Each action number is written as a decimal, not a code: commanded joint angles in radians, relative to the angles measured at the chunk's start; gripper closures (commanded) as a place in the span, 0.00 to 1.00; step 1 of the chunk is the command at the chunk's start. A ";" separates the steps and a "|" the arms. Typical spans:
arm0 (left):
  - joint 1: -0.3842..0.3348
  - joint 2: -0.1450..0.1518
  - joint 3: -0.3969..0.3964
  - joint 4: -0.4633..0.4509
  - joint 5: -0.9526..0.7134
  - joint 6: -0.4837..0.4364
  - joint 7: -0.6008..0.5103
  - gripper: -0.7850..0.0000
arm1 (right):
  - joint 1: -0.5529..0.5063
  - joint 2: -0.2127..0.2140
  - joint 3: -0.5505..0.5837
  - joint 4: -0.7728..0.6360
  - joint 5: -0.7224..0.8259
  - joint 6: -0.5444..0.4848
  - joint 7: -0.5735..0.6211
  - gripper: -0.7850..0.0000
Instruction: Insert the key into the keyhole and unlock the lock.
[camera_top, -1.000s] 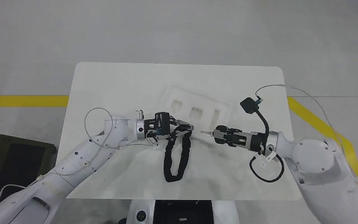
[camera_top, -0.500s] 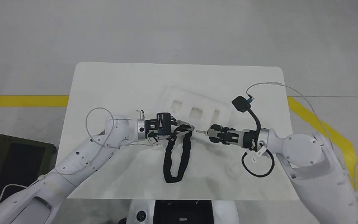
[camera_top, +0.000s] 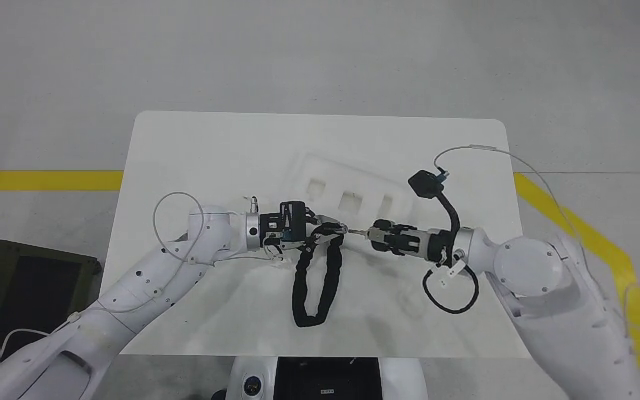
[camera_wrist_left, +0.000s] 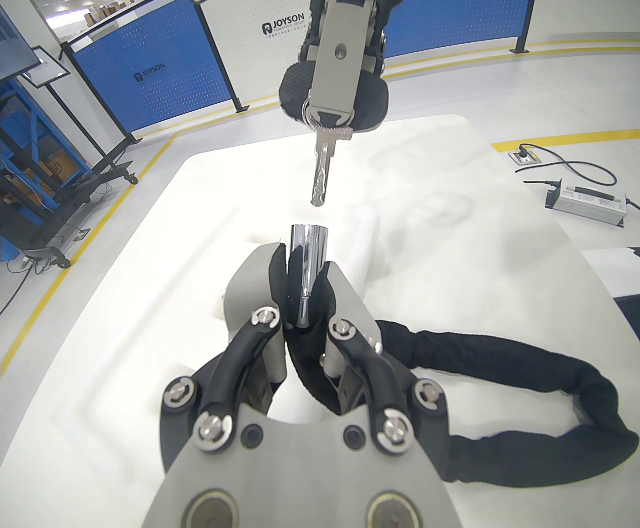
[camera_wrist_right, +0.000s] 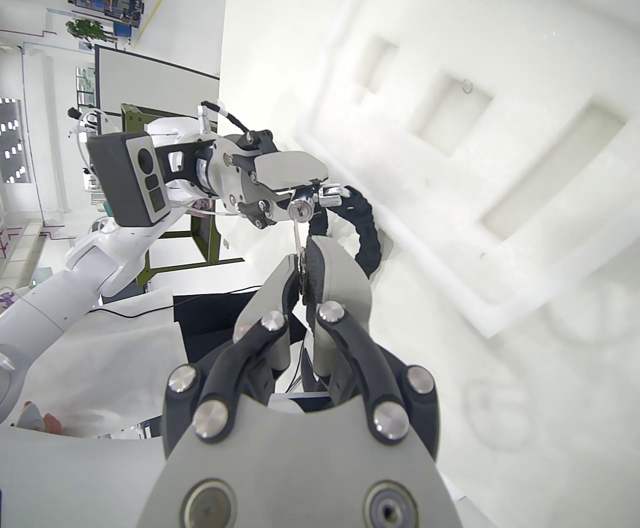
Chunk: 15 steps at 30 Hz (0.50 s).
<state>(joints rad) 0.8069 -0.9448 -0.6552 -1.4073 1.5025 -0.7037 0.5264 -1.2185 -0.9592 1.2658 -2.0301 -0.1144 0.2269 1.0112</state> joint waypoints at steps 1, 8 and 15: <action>0.000 0.000 0.000 0.000 0.000 0.000 0.000 1.00 | 0.012 0.000 -0.008 0.005 -0.009 0.005 0.005 1.00; 0.000 0.000 0.000 0.000 0.000 0.000 0.000 1.00 | 0.030 0.000 -0.023 0.012 -0.033 0.013 0.009 1.00; 0.000 0.000 0.000 0.000 0.000 0.000 0.000 1.00 | 0.039 -0.001 -0.038 0.012 -0.041 0.012 0.011 1.00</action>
<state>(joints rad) 0.8069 -0.9447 -0.6552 -1.4072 1.5025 -0.7037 0.5264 -1.1809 -0.9597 1.2289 -2.0171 -0.1556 0.2384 1.0232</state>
